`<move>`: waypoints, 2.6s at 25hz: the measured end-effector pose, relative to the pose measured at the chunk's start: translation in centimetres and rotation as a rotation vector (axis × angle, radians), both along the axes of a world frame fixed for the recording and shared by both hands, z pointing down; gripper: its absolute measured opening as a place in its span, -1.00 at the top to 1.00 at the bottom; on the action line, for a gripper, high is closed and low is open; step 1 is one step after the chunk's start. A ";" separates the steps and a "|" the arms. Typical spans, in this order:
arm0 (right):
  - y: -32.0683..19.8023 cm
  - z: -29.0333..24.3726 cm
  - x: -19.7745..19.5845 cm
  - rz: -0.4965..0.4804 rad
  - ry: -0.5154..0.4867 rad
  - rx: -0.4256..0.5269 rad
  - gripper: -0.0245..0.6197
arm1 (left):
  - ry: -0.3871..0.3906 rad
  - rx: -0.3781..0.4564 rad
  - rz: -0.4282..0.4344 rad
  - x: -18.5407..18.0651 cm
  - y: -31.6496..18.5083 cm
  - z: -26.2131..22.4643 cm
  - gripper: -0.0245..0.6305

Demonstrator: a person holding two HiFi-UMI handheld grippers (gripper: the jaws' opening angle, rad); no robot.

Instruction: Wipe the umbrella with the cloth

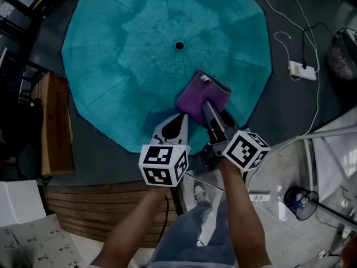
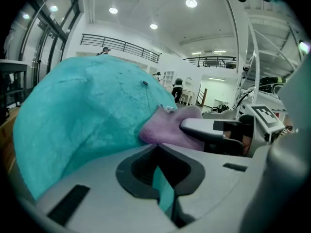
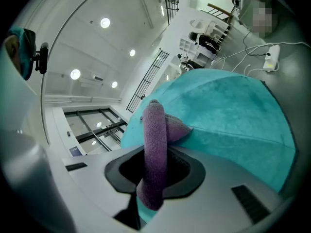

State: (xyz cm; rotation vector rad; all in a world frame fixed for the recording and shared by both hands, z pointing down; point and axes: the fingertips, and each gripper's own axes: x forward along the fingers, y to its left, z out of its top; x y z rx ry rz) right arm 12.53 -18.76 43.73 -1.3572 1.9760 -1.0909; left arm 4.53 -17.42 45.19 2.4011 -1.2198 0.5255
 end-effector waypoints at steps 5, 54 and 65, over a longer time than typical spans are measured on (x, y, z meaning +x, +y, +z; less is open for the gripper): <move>3.2 3.8 0.7 0.019 -0.019 -0.041 0.69 | 0.008 -0.041 0.027 0.8 2.7 3.0 0.91; 18.5 -0.7 -0.8 -0.204 0.452 -0.056 0.69 | 0.014 -0.059 -0.118 1.0 17.4 -2.4 0.91; 21.7 -16.1 -3.0 -0.209 0.683 0.098 0.69 | 0.014 0.066 -0.159 -1.9 20.1 -15.5 0.91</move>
